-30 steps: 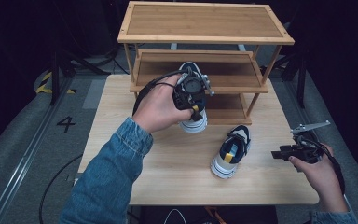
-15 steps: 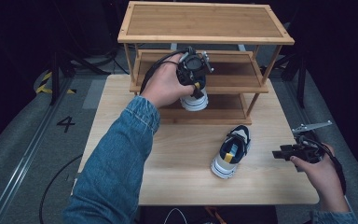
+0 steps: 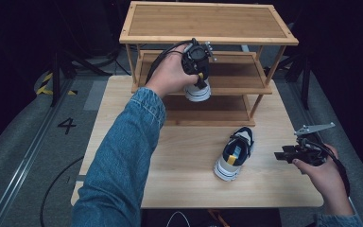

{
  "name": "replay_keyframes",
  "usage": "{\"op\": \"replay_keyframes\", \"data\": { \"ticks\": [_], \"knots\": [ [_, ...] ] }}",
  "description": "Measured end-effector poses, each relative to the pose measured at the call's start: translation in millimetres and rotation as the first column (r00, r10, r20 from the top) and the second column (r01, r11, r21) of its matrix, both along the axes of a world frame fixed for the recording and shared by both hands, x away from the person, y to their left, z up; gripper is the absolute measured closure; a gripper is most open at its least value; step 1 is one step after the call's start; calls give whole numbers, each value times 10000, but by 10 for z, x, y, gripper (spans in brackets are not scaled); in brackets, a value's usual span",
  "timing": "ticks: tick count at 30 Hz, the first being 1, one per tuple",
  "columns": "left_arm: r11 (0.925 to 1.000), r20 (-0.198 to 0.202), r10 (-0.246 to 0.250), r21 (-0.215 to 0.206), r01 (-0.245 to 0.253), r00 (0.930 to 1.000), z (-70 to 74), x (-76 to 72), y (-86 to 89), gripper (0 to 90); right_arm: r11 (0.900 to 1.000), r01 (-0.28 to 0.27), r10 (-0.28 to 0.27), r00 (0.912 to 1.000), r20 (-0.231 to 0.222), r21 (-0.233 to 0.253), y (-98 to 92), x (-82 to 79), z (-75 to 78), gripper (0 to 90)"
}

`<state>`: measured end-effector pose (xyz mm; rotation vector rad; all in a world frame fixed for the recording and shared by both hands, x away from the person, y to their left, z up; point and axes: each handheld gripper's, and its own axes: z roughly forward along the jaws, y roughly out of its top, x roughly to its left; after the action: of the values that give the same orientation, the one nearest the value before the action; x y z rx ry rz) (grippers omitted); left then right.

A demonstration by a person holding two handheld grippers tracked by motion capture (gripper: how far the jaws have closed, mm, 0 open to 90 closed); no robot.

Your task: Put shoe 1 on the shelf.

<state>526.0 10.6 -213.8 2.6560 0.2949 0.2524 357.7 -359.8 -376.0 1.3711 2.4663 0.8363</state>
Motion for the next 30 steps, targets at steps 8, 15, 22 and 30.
{"op": "replay_keyframes", "data": {
  "ticks": [8,15,22,30],
  "knots": [
    [9985,315,-413,386,400,9987,3,43,-59,680,9996,-264,266,9996,135,-132,36,-3,-7,516],
    [10000,1124,-66,60,59,9936,-19,18,-117,434,9991,-381,385,9991,170,-200,69,-12,-2,516],
    [9938,1459,286,-1107,-125,9889,18,-29,-66,339,9985,-485,491,9985,245,-251,92,-17,5,516],
    [9555,1908,1603,-2763,-1037,9685,182,-245,104,289,9986,-466,474,9985,292,-260,104,-16,6,516]
  ]
}}
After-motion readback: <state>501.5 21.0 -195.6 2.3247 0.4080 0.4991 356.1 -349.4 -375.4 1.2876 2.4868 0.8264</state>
